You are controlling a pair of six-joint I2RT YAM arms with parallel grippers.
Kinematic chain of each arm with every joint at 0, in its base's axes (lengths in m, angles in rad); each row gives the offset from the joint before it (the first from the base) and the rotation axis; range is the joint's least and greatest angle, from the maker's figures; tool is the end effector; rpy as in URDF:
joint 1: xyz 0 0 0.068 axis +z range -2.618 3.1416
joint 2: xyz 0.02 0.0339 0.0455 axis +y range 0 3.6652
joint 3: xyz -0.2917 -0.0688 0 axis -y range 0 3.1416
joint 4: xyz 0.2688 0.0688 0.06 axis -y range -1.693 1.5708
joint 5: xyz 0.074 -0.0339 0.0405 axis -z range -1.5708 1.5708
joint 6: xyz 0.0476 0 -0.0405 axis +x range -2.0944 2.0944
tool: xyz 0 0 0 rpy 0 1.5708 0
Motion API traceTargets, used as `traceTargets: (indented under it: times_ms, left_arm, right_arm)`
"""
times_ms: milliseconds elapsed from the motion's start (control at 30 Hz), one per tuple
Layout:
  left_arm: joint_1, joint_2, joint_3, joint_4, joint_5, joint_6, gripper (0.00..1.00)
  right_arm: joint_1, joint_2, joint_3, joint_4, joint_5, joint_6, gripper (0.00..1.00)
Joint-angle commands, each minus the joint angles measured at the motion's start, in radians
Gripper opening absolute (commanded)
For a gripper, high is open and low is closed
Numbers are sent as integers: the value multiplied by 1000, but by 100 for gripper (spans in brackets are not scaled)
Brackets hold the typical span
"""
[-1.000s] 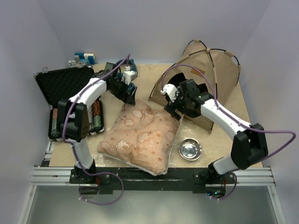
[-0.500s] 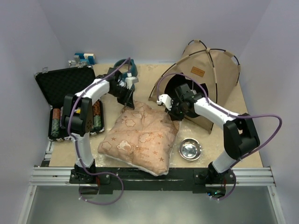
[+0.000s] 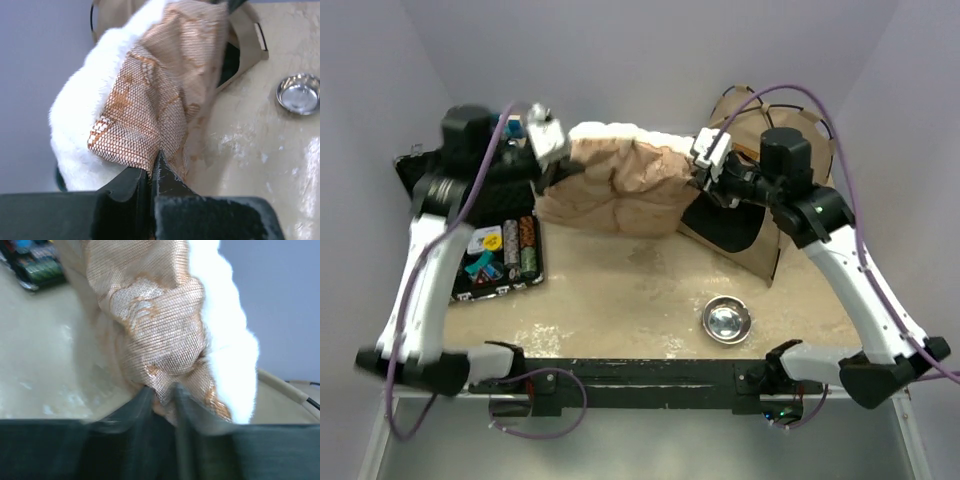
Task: Set up the pet tent
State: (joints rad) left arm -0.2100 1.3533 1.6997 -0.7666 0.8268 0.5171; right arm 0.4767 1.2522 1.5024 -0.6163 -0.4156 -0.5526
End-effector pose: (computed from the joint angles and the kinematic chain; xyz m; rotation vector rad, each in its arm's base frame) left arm 0.2729 -0.0940 0.5027 1.1332 1.5198 -0.6096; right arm 0.2435 0.1474 0.4731 -1.1751 1.5184 0.3508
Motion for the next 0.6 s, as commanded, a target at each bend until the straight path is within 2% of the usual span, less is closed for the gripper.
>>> traceTargets:
  times_ms: [0,33,67,100,133,167,200,233,300,333,433,533,567]
  left_arm:
    - [-8,-270,-329,-260,100,534,3]
    - [-8,-308,-410,-352,65,693,8]
    - [-8,-347,-481,-449,29,810,12]
    - [-8,-371,-530,-539,-9,915,18]
    - [-9,-405,-585,-549,-46,911,27]
    - [-9,-436,-621,-548,-57,900,45]
    - [-9,-465,-655,-540,-80,876,82]
    - [-9,-480,-678,-540,-89,862,97]
    - [-9,-481,-684,-531,-120,795,98]
    - [-8,-470,-675,-498,-130,699,99]
    - [26,-424,-602,-377,-106,362,99]
    - [98,-381,-520,-211,-71,18,100]
    - [122,-370,-512,-160,-109,-103,100]
  right_arm:
    - [109,71,88,-352,-135,-95,54]
    - [114,96,88,-452,-150,-113,69]
    - [114,99,79,-470,-163,-110,81]
    - [114,80,68,-461,-155,-95,88]
    - [114,52,55,-429,-147,-69,91]
    - [114,14,33,-357,-135,-14,94]
    - [114,-17,19,-311,-120,40,98]
    - [114,-31,6,-283,-118,74,99]
    - [114,-19,-11,-248,-120,146,99]
    - [114,-7,-22,-225,-108,195,98]
    - [114,26,-54,-99,-56,322,99]
    - [114,91,-54,4,-64,342,99]
    - [114,119,-54,42,-72,362,99]
